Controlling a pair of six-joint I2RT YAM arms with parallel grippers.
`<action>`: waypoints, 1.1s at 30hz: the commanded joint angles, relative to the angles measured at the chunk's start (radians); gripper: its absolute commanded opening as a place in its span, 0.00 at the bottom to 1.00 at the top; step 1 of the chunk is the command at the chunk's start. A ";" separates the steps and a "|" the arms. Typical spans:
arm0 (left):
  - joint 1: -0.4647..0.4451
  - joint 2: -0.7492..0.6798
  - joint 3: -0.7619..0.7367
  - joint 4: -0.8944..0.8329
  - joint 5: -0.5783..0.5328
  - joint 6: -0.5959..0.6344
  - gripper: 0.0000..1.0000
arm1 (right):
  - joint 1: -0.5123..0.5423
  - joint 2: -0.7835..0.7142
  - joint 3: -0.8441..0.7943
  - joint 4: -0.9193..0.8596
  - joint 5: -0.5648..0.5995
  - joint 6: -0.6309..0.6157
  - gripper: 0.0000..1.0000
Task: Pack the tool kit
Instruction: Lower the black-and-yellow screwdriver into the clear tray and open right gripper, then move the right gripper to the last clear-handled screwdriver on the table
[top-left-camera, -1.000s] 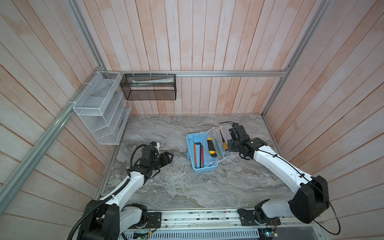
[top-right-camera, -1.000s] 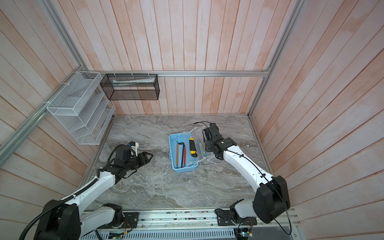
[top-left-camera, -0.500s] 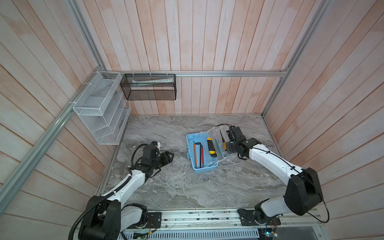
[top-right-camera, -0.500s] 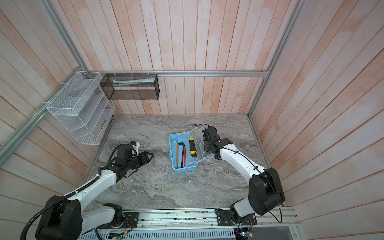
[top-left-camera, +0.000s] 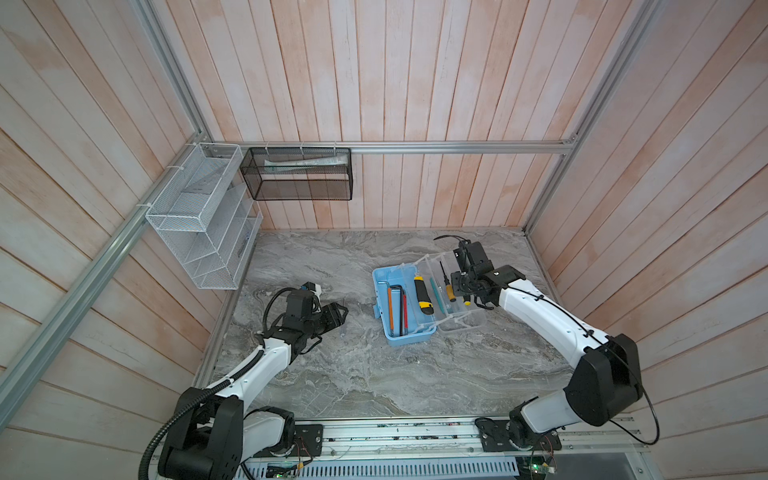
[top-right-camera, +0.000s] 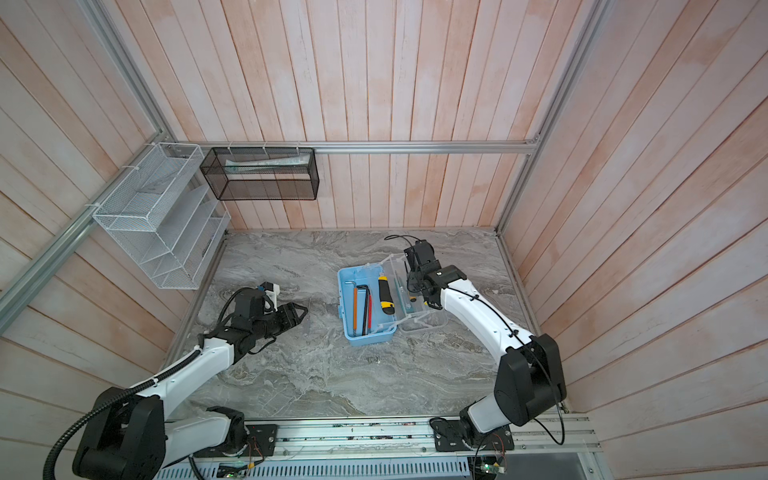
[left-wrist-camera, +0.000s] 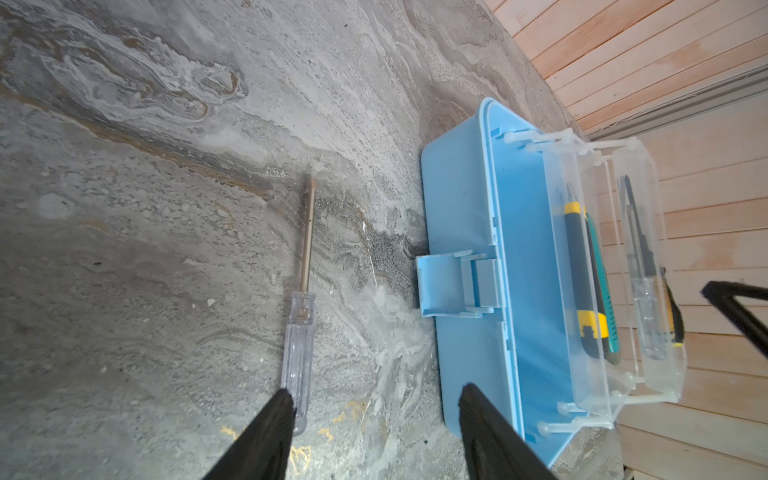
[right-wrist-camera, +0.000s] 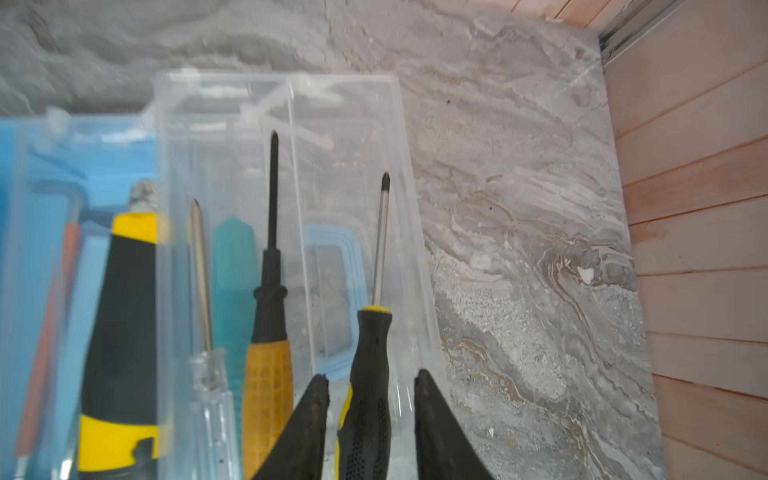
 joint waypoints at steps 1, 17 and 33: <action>-0.006 -0.012 0.028 0.009 -0.017 0.016 0.66 | 0.042 -0.062 0.075 -0.015 -0.031 0.079 0.34; 0.062 -0.277 -0.081 -0.031 0.006 -0.094 0.66 | 0.398 0.089 0.153 0.217 -0.141 0.318 0.31; 0.203 -0.400 -0.207 -0.027 0.072 -0.160 0.66 | 0.554 0.632 0.512 0.112 -0.288 0.297 0.42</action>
